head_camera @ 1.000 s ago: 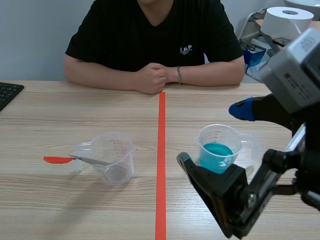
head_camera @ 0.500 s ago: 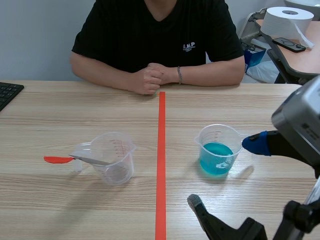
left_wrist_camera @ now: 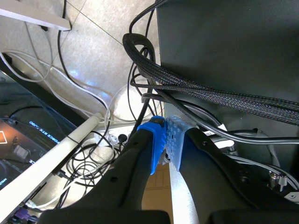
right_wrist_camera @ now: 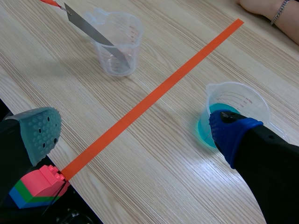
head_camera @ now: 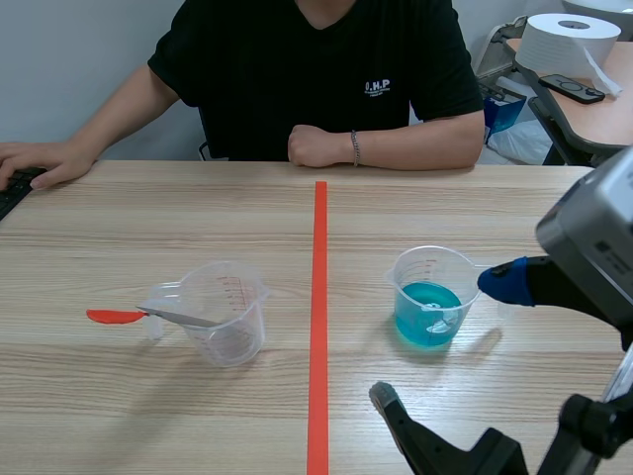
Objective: Do the redox reaction experiment.
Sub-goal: 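Return to the home posture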
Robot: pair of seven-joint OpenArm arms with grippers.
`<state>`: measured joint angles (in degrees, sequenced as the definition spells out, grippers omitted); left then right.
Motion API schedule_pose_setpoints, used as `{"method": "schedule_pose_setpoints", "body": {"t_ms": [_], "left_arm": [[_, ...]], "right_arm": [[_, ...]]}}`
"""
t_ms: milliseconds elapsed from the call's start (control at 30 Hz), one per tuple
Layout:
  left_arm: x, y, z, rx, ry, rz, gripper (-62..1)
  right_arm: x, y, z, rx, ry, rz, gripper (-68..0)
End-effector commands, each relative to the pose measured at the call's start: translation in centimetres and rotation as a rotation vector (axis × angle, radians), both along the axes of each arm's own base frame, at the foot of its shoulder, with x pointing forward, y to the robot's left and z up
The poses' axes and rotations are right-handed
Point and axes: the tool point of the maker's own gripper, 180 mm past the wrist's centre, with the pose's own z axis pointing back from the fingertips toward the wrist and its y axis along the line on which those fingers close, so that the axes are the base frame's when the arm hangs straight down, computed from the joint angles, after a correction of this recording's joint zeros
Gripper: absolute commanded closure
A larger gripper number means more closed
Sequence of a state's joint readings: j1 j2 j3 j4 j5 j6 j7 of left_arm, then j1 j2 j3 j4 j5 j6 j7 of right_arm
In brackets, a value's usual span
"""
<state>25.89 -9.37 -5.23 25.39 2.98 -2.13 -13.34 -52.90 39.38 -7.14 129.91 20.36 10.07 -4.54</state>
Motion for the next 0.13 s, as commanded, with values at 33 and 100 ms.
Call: {"method": "schedule_pose_setpoints", "body": {"t_ms": [33, 100], "left_arm": [[-0.03, -0.07, 0.16, -0.004, -0.008, -0.001, -2.7], [-0.03, -0.07, 0.16, -0.004, -0.008, -0.001, -2.7]], "right_arm": [[0.44, 0.2, 0.83, 0.02, -0.029, -0.002, -67.9], [0.44, 0.2, 0.83, 0.02, -0.029, -0.002, -67.9]]}}
